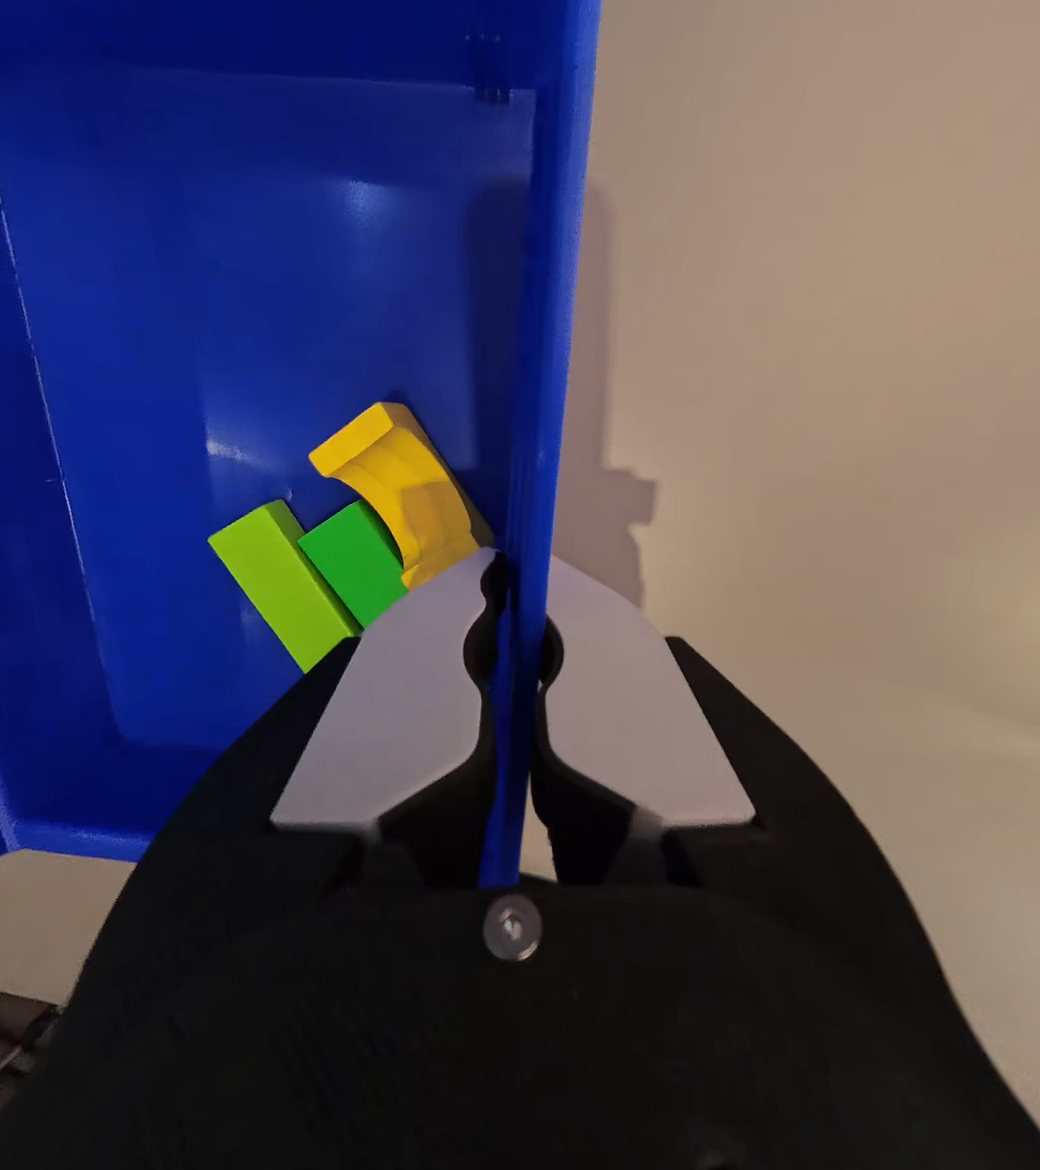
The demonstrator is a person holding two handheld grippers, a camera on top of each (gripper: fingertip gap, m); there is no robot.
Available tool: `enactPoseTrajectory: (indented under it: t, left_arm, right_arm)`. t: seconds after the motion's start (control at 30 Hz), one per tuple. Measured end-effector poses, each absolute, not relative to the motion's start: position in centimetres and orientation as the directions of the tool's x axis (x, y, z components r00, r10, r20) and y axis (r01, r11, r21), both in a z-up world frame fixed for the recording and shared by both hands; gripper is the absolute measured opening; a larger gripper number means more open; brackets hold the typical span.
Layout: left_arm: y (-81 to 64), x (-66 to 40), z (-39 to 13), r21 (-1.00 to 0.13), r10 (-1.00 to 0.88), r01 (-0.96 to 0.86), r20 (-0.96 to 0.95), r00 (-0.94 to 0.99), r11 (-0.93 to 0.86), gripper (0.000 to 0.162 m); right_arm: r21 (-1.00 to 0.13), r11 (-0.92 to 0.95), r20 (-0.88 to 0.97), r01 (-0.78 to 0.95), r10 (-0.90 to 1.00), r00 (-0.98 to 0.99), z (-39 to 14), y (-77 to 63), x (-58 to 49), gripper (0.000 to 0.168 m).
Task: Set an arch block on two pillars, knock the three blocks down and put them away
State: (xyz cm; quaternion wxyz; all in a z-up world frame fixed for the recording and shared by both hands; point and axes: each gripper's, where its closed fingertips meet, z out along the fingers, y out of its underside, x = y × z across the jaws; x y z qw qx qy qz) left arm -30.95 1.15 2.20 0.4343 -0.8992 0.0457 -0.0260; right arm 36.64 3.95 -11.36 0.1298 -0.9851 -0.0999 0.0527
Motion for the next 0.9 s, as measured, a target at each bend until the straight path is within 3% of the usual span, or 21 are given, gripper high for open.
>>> enactPoseTrajectory:
  t: [0.23,0.53,0.6,0.77,0.9]
  left_arm:
    - [0.3,-27.7,6.7,-0.879,-0.202,-0.015,0.094,0.975,-0.477,0.02]
    - [-1.5,-24.8,8.6,-0.898,-0.31,-0.051,0.096,0.946,-0.436,0.029]
    - [-2.0,-23.5,9.2,-0.908,-0.364,-0.064,0.101,0.926,-0.414,0.033]
    - [-2.0,-22.3,8.5,-0.886,-0.379,-0.168,0.01,0.925,-0.433,0.042]
    - [-2.4,-22.1,3.2,-0.707,-0.375,-0.273,-0.013,0.927,-0.652,0.037]
  right_arm:
    - [-0.26,-0.964,-0.082,0.05,0.073,0.994,-11.5,1.4,46.6,0.008]
    - [-0.338,-0.94,-0.071,0.049,0.077,0.995,-11.2,1.3,48.5,0.013]
    - [-0.399,-0.915,0.011,0.066,0.067,0.998,-9.8,1.9,49.3,0.028]
    - [-0.686,-0.712,0.167,0.148,0.044,0.985,-0.8,4.7,49.2,0.029]
    - [-0.861,-0.466,0.146,0.203,0.156,0.977,6.2,5.9,45.1,0.029]
